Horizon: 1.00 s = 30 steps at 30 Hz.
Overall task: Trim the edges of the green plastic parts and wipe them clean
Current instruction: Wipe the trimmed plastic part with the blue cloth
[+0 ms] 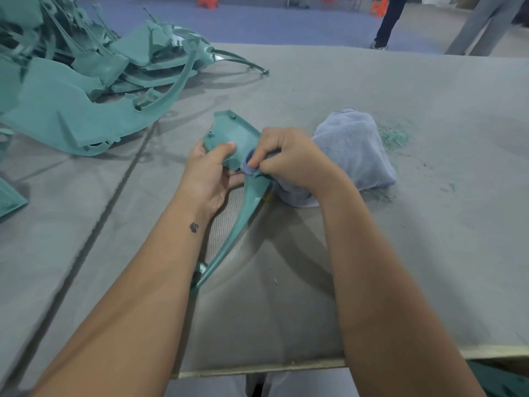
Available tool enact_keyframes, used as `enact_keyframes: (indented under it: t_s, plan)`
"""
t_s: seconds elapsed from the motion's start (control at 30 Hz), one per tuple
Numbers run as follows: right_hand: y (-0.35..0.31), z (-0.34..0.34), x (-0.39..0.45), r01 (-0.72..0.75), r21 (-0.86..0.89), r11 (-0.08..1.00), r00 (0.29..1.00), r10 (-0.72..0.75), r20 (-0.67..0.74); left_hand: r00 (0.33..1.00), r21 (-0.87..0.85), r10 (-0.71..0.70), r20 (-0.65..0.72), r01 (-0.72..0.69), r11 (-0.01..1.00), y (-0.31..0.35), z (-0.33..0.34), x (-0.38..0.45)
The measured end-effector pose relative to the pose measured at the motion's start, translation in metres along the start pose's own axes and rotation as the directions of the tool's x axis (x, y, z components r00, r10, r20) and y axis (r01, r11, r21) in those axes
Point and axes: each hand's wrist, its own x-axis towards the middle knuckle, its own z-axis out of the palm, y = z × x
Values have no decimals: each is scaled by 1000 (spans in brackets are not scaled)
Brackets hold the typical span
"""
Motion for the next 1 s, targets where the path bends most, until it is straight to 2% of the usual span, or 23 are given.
enact_keyframes:
  t_s: [0.07,0.1,0.13,0.27,0.33,0.43,0.5,0.57,0.67,0.77,1.0]
  plan:
    - [-3,-4,-2,-6,-52,999,992,13,124,1000,20,6,-15,-6,1000,-1,2,-1]
    - [-4,-4,-2,-23,-61,998,990,31,135,1000,23,7,-16,-6,1000,-2,2,-2]
    - [-2,-4,-1,-47,-55,997,993,52,103,1000,18,5,-12,-5,1000,-2,2,-2]
    - [9,4,4,-175,-138,975,961,139,-239,999,-46,-9,-37,7,999,0,-1,0]
    - [12,5,3,-182,-202,962,961,131,-244,994,-50,12,-110,-18,999,1,-1,1]
    - [6,3,-1,-93,-273,958,991,61,-123,974,-35,72,-216,-82,996,2,-1,3]
    - [-3,1,-7,34,-256,966,999,-35,2,966,-1,103,-238,-106,994,2,0,3]
    - [-9,-3,-12,89,-245,965,993,-67,96,961,41,123,-248,-117,992,0,2,3]
    - [-18,-5,-18,36,-201,979,978,7,209,960,65,144,-240,-132,989,-3,3,3]
    - [-26,1,-21,-5,-273,962,922,111,372,965,79,160,-208,-147,986,-4,1,4]
    - [-49,20,-33,93,-474,876,812,209,545,961,58,140,-240,-130,990,-2,0,3]
